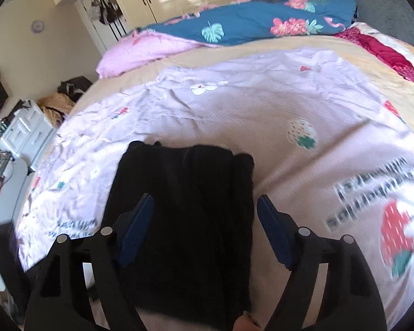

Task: Fold small clothes

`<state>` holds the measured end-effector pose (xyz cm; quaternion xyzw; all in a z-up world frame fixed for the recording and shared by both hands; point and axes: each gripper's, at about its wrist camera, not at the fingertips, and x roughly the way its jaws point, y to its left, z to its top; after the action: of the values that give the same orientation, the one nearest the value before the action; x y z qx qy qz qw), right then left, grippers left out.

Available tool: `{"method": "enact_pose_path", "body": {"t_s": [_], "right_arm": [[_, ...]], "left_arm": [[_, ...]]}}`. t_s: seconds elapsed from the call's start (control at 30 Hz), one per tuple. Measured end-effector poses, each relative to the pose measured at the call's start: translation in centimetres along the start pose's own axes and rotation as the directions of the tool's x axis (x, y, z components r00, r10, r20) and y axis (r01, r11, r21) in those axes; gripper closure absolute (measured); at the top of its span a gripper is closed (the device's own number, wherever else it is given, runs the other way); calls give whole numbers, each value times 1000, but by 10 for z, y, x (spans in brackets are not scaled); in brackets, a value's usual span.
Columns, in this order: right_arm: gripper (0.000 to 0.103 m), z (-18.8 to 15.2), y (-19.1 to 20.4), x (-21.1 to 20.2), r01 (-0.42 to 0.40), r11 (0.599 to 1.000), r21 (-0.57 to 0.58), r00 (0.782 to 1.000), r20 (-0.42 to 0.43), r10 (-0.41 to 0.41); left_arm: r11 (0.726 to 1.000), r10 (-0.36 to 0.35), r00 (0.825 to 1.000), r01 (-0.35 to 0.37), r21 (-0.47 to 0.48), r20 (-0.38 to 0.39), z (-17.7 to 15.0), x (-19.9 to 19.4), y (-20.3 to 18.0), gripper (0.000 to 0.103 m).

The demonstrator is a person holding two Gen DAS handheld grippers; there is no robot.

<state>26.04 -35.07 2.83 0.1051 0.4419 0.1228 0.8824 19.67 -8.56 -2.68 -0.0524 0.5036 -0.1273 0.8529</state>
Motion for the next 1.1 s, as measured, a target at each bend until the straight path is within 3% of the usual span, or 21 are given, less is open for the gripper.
{"method": "enact_pose_path", "body": {"t_s": [0.13,0.2,0.23,0.27,0.3,0.33,0.37,0.53,0.67,0.83,1.1], "right_arm": [[38,20,-4,44,1,999,35,996,-89,2],[45,22,-8,61,45,998,42,992,-116,-40],[51,22,-10,67,56,997,48,991,-127,-49],[73,22,-13,74,40,997,63,989,-143,-31],[88,22,-15,77,22,997,78,988,-152,-10],[88,22,-16,77,9,996,90,988,-151,5],[96,22,-15,75,-2,996,89,990,-142,15],[97,33,10,32,-58,998,-28,998,-30,57],[97,41,16,4,-6,995,-103,999,48,11],[97,25,9,32,158,968,-192,987,19,-157],[95,0,-7,75,226,955,-191,971,-39,-237]], "left_arm": [[999,-38,999,38,-5,-6,-2,6,4,9],[999,-53,999,53,-4,-7,-2,8,7,9],[998,-61,998,61,-3,-9,-2,9,7,9],[998,-68,998,68,0,-8,-1,10,7,9],[997,-73,997,73,1,-8,0,10,6,9],[997,-80,997,80,0,-6,1,10,7,9],[996,-84,996,84,0,-4,1,11,7,9],[995,-102,995,102,-3,6,6,10,3,9],[993,-115,993,115,0,2,10,15,-5,9],[992,-124,992,124,2,-19,8,24,-13,9],[991,-137,990,137,7,-34,11,31,-16,9]]}}
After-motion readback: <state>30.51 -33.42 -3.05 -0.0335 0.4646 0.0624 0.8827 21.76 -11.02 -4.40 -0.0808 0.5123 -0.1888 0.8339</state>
